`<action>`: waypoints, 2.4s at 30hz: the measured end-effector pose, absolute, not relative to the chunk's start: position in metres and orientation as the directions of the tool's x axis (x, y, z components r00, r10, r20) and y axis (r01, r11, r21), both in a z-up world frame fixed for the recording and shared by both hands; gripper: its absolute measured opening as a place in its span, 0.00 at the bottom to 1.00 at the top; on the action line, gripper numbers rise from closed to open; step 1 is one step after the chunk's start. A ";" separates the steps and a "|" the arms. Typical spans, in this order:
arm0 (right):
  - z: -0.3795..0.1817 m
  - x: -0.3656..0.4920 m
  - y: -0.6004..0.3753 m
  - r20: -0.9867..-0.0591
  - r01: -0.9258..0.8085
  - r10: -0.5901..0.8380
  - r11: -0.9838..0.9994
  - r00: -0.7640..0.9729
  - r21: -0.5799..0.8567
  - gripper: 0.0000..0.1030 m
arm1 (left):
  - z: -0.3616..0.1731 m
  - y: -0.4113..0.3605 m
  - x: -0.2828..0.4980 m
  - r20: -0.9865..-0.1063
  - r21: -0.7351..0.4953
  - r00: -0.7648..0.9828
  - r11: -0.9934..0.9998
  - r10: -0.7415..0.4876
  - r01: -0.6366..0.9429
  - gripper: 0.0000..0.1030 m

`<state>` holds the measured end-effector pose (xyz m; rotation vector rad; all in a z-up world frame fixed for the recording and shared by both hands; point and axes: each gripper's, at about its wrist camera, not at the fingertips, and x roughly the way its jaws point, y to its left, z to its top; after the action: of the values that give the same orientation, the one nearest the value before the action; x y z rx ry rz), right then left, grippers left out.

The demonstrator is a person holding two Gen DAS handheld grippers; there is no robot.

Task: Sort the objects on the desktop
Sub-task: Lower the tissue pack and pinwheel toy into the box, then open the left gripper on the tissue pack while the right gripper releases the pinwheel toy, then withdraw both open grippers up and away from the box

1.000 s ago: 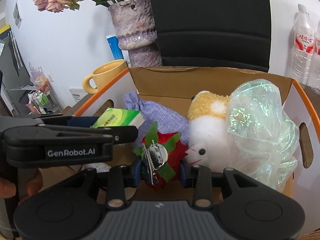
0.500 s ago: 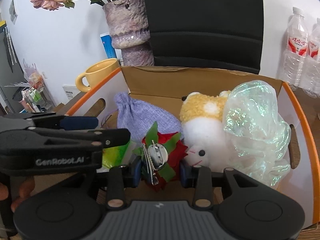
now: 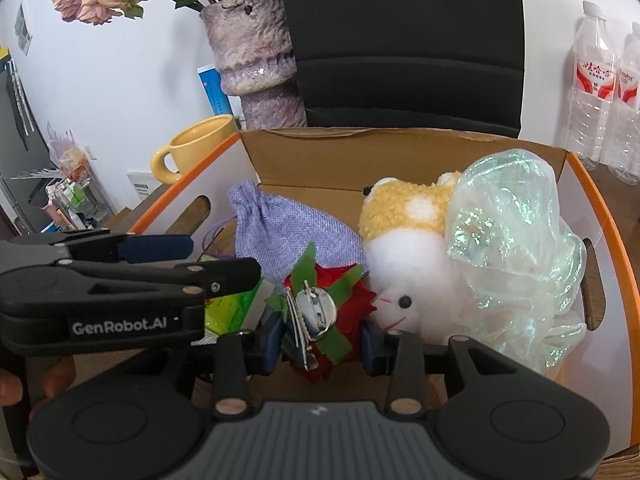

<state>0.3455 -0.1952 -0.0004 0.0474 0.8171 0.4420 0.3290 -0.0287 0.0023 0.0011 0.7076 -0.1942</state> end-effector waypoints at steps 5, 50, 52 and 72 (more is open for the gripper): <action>-0.001 0.345 -0.195 -0.696 -0.361 0.394 0.910 0.600 0.203 0.42 | 0.003 -0.029 0.328 -0.641 -0.064 0.747 0.982 -0.176 0.176 0.76; 0.028 0.318 -0.190 -0.586 -0.360 0.344 0.928 0.734 0.095 1.00 | 0.026 -0.024 0.311 -0.563 -0.093 0.814 0.990 -0.144 0.110 1.00; 0.029 0.315 -0.192 -0.583 -0.350 0.334 0.933 0.741 0.090 1.00 | 0.026 -0.025 0.309 -0.563 -0.089 0.814 0.990 -0.142 0.111 1.00; 0.064 0.260 -0.205 -0.564 -0.262 0.236 0.964 0.791 0.036 1.00 | 0.058 -0.037 0.258 -0.524 -0.067 0.840 0.990 -0.139 0.122 1.00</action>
<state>0.2596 -0.2048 0.0642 -0.0452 0.6008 0.2677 0.2578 -0.0371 0.0585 -0.0314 0.5565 -0.1382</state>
